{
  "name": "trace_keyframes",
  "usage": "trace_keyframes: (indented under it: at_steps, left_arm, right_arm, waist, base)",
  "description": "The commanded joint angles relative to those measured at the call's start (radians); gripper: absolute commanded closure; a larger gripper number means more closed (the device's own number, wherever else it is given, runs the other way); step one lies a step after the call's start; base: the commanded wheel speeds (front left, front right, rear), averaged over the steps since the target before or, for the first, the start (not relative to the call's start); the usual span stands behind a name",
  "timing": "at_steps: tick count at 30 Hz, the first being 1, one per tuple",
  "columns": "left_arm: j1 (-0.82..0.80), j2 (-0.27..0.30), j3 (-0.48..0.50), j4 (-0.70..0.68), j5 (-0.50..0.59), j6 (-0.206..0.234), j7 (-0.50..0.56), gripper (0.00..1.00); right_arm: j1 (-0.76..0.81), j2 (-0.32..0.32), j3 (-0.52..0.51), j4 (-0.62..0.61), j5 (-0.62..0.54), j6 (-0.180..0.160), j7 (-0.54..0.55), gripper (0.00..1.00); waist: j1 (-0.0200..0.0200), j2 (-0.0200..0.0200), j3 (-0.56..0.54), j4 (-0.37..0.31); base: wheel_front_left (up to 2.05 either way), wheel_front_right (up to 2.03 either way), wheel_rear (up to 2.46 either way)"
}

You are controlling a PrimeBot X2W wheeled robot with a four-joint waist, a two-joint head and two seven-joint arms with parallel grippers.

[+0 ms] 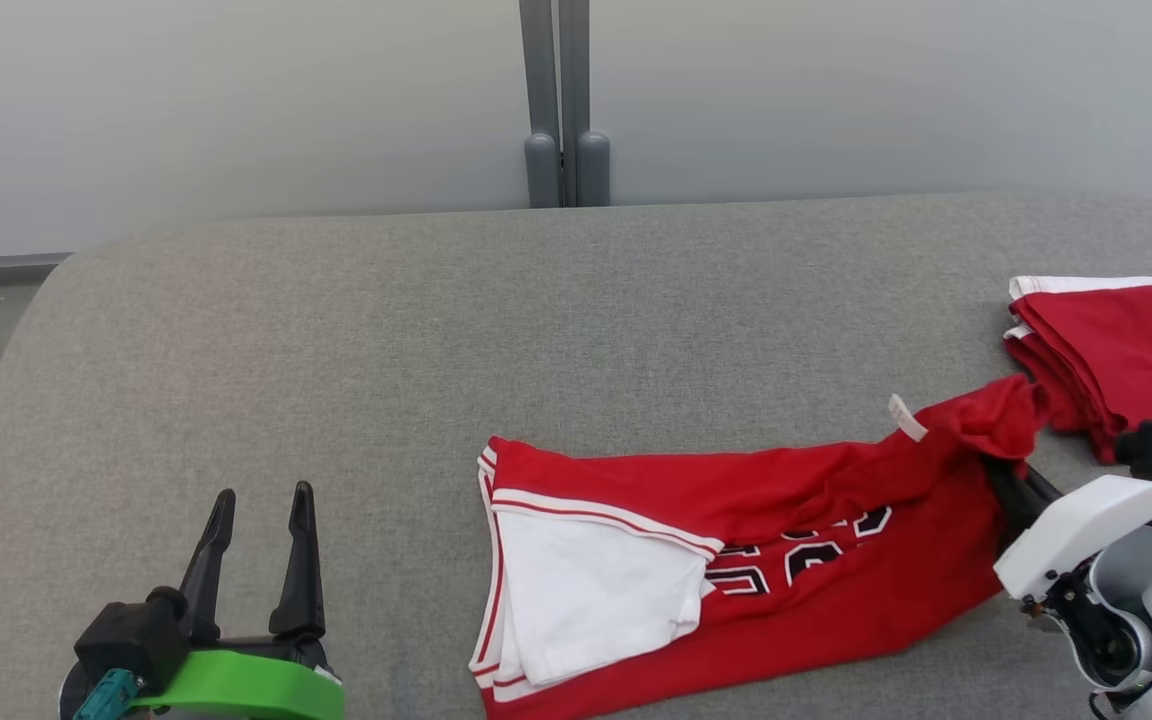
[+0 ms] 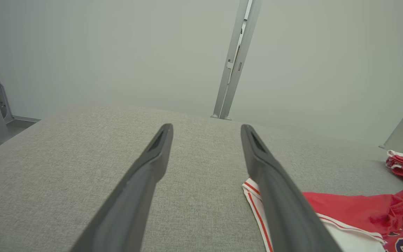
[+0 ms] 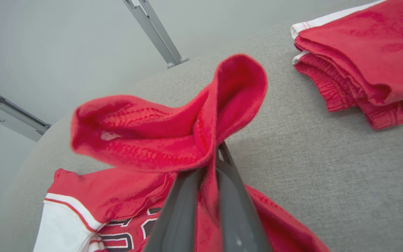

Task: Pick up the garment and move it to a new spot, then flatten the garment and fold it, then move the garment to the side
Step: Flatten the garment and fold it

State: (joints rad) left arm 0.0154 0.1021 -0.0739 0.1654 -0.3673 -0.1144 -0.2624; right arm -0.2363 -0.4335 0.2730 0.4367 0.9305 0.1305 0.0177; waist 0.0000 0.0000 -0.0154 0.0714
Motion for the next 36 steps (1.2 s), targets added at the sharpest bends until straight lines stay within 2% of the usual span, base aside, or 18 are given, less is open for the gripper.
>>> trace_keyframes:
  at_steps: [1, 8, 13, 18, 22, 27, 33, 34, 35, 36]
  left_arm:
    - [0.013, -0.003, 0.001, 0.003, -0.001, -0.004, -0.003, 0.0]
    - [0.01, -0.008, -0.008, 0.022, 0.001, -0.007, -0.003, 0.0]
    - [0.005, -0.01, -0.015, 0.037, -0.001, -0.006, -0.003, 0.0]
    - [-0.002, -0.01, -0.029, 0.055, -0.004, -0.009, -0.003, 0.0]
    - [-0.011, -0.006, -0.039, 0.07, -0.01, -0.01, -0.003, 0.0]
    - [-0.022, 0.0, -0.041, 0.078, -0.015, -0.012, -0.003, 0.0]
    - [-0.03, 0.0, -0.034, 0.079, -0.017, -0.013, -0.003, 0.0]
    - [-0.032, -0.001, -0.033, 0.08, -0.017, -0.013, -0.003, 0.0]
    - [-0.033, -0.002, -0.032, 0.081, -0.018, -0.013, -0.003, 0.0]
    - [-0.033, -0.002, -0.03, 0.081, -0.018, -0.013, -0.003, 0.0]
  right_arm:
    - [0.015, 0.013, 0.003, -0.04, -0.005, 0.0, 0.01, 1.0]
    - [0.05, 0.099, 0.002, -0.212, -0.013, 0.0, 0.06, 1.0]
    - [0.047, 0.178, 0.019, -0.234, -0.026, 0.0, 0.08, 1.0]
    - [0.021, 0.264, 0.048, -0.173, -0.053, 0.0, 0.08, 1.0]
    - [0.0, 0.308, 0.067, -0.1, -0.068, 0.0, 0.075, 1.0]
    - [-0.036, 0.336, 0.097, -0.006, -0.078, 0.0, 0.055, 1.0]
    - [-0.087, 0.355, 0.131, 0.123, -0.069, 0.0, 0.042, 1.0]
    - [-0.094, 0.358, 0.137, 0.14, -0.064, 0.0, 0.043, 0.97]
    - [-0.101, 0.361, 0.149, 0.157, -0.063, 0.0, 0.047, 0.62]
    - [-0.108, 0.363, 0.157, 0.165, -0.061, 0.001, 0.046, 0.14]
  waist:
    - [0.0, 0.0, -0.005, 0.014]
    - [0.0, 0.0, -0.013, 0.09]
    - [0.0, 0.0, -0.017, 0.167]
    - [0.0, 0.0, -0.021, 0.25]
    - [0.0, 0.0, -0.021, 0.3]
    - [0.0, 0.0, -0.009, 0.329]
    - [0.0, 0.0, 0.011, 0.322]
    - [0.0, 0.0, 0.014, 0.318]
    - [0.0, 0.0, 0.016, 0.312]
    - [0.0, 0.0, 0.017, 0.306]
  base:
    - [0.0, 0.0, 0.0]
    - [0.0, 0.0, 0.0]
    - [0.0, 0.0, 0.0]
    - [0.0, 0.0, 0.0]
    - [0.0, 0.0, 0.0]
    - [0.0, 0.0, 0.0]
    - [0.0, 0.0, 0.0]
    - [0.0, 0.0, 0.0]
    - [0.0, 0.0, 0.0]
    - [0.0, 0.0, 0.0]
